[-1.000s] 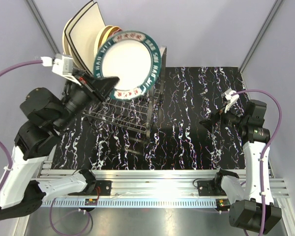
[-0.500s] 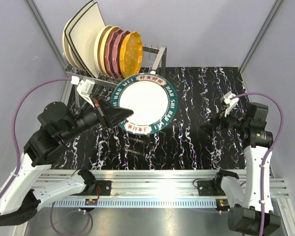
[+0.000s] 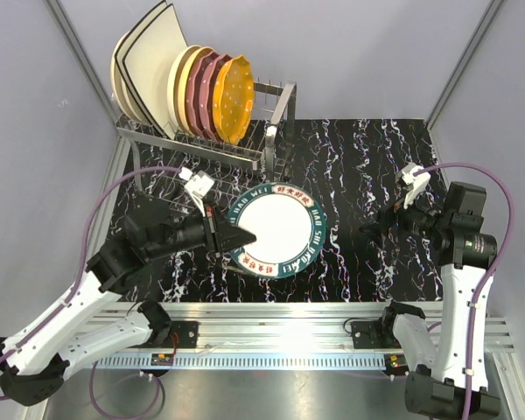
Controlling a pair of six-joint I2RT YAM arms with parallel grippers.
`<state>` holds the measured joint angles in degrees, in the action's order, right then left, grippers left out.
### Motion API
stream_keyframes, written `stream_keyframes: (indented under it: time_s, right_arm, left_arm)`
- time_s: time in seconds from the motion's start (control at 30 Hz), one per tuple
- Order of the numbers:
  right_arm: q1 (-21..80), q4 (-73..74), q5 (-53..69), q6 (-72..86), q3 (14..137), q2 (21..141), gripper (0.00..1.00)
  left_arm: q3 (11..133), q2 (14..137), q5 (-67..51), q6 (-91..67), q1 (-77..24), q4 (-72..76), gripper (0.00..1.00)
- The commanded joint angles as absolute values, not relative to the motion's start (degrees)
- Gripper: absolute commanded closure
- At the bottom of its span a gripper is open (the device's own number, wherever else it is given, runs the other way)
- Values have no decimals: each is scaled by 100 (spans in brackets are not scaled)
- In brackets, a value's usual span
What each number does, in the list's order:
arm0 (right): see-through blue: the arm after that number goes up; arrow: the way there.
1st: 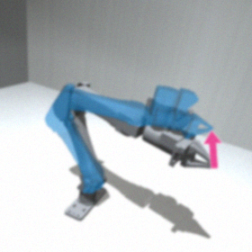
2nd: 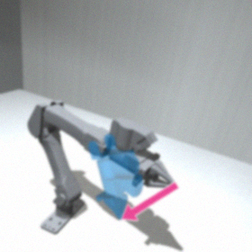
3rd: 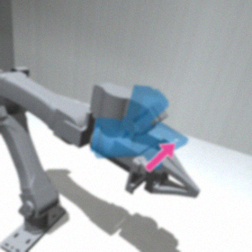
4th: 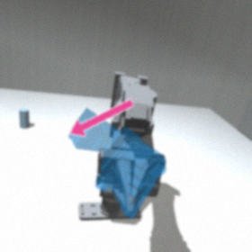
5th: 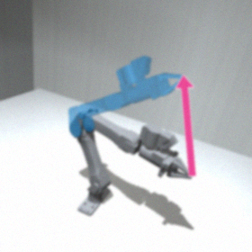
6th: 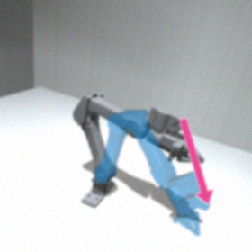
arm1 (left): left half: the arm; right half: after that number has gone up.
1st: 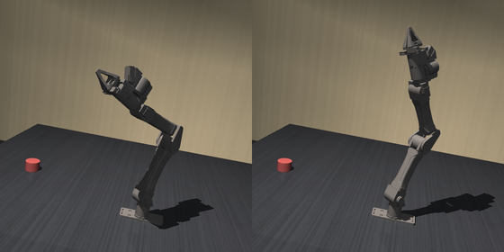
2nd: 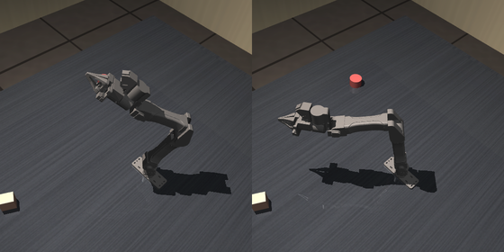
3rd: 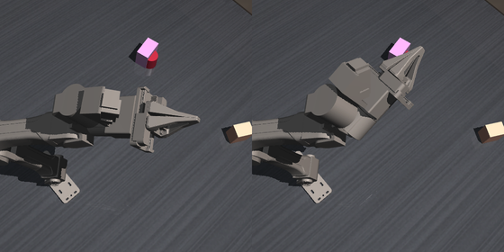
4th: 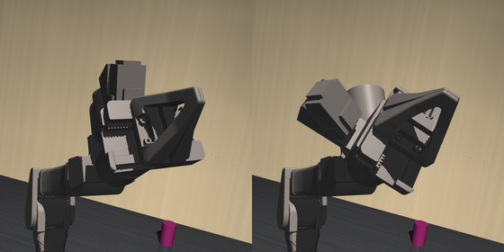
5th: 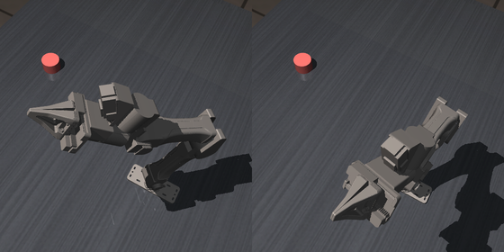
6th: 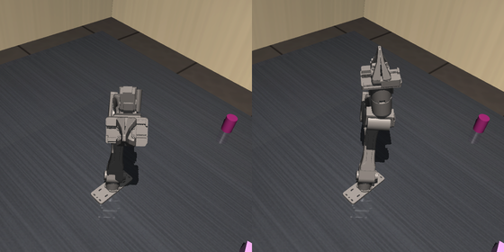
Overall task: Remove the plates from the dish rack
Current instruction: Pass the plate from the left arm to the right
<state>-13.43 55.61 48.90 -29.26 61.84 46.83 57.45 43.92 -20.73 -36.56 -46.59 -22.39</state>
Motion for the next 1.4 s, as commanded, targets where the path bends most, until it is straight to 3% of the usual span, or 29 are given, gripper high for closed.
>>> stream_keyframes:
  time_s: [0.0, 0.53, 0.97, 1.37]
  right_arm:
    - [-1327, 5669, 4747, -2848, 6399, 4658, 0]
    - [-1327, 5721, 5396, -2768, 6161, 4896, 0]
    - [-1327, 6046, 6442, -3155, 5836, 5247, 0]
    - [-932, 6468, 6373, -3612, 6126, 6134, 0]
  left_arm:
    - [5442, 4087, -2434, -3806, -4685, -1345, 100]
    - [3297, 3981, -2742, -4315, -4676, 191, 100]
    - [2628, 4385, -2804, -4561, -4676, 1063, 100]
    - [2408, 4772, -2663, -4790, -4685, 1819, 100]
